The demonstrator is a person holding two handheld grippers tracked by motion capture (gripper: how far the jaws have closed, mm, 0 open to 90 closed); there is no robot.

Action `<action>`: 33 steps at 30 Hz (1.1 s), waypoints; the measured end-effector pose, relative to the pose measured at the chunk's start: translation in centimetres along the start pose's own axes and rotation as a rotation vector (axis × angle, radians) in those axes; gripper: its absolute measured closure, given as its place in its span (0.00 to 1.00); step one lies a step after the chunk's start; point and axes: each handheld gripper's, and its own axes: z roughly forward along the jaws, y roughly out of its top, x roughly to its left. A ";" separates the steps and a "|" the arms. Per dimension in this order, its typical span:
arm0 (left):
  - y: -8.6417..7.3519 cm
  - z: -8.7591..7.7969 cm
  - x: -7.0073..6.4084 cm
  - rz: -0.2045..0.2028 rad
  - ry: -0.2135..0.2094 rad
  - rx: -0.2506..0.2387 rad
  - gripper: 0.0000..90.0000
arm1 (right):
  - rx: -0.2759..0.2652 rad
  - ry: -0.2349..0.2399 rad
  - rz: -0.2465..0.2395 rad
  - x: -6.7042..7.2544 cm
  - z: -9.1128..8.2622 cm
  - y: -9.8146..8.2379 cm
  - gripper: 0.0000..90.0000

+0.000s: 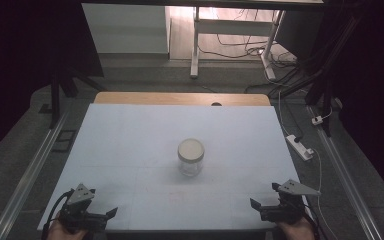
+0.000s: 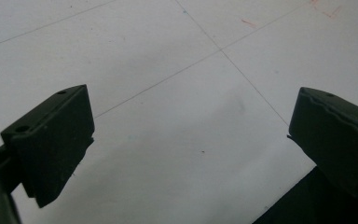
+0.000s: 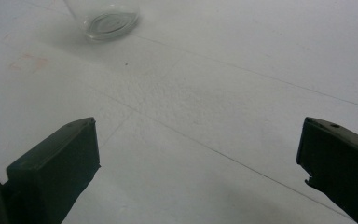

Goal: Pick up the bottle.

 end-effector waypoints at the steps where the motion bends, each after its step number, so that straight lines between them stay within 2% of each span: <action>1: 0.0 0.0 0.0 -0.001 -0.003 -0.001 0.01 | 0.000 0.002 -0.003 0.0 0.0 0.0 0.00; 10: -0.1 -0.1 0.3 -0.010 -0.032 -0.007 0.01 | 0.001 0.011 0.003 -0.1 0.0 0.0 0.00; 28: 0.1 0.1 0.1 -0.003 -0.012 0.012 0.00 | 0.022 0.014 -0.015 0.1 0.2 0.1 0.00; 30: 0.1 0.0 0.0 0.002 -0.008 0.004 0.00 | 0.023 0.014 -0.013 0.1 0.2 0.1 0.00; 33: 0.2 -0.1 0.0 -0.002 -0.030 -0.027 0.00 | 0.024 0.017 -0.010 0.1 0.2 0.1 0.00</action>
